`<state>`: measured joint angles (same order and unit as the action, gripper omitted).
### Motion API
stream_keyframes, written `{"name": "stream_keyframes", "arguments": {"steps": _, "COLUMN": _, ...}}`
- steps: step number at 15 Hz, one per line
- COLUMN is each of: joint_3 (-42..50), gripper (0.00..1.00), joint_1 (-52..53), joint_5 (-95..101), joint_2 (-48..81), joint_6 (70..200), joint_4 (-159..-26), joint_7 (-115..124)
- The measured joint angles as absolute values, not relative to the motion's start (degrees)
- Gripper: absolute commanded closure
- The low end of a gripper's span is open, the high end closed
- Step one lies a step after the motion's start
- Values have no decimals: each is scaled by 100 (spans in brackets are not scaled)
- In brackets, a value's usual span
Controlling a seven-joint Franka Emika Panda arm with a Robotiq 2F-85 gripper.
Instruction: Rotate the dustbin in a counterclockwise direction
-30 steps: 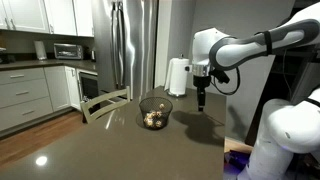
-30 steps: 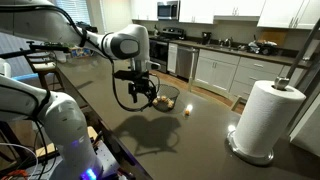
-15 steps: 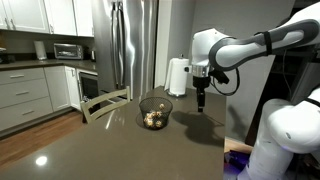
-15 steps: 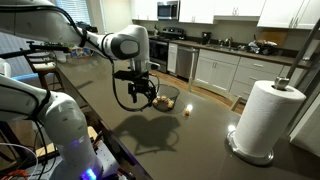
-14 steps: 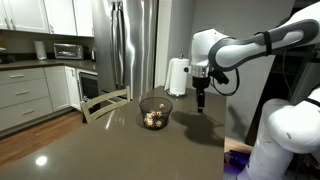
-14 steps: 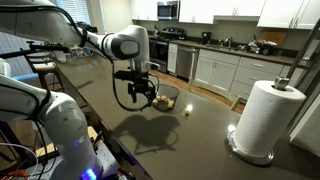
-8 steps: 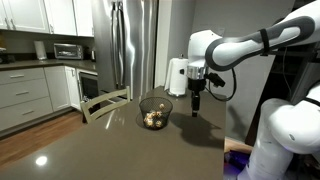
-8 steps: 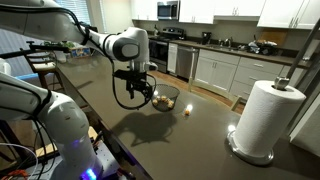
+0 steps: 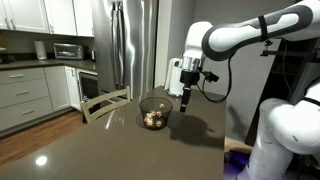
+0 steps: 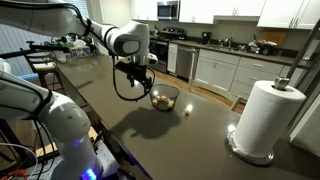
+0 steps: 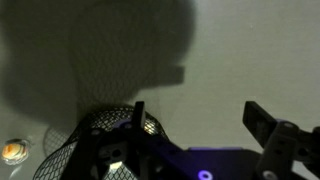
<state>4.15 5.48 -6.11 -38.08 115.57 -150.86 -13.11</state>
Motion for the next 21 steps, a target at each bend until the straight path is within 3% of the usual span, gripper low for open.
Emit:
{"name": "stream_keyframes", "arguments": {"steps": 7, "joint_3": 464, "gripper": 0, "joint_1": 486, "joint_5": -899, "joint_2": -3746, "joint_6": 12789, "joint_4": -15107, "joint_7": -1048}}
{"name": "stream_keyframes", "arguments": {"steps": 13, "joint_3": -9, "gripper": 0, "joint_1": 53, "joint_5": -207, "joint_2": -3494, "joint_6": 13771, "joint_4": -15206, "joint_7": -283}}
{"name": "stream_keyframes", "arguments": {"steps": 21, "joint_3": -117, "gripper": 0, "joint_1": -294, "joint_5": 141, "joint_2": -3183, "joint_6": 13734, "joint_4": -15104, "joint_7": 389}}
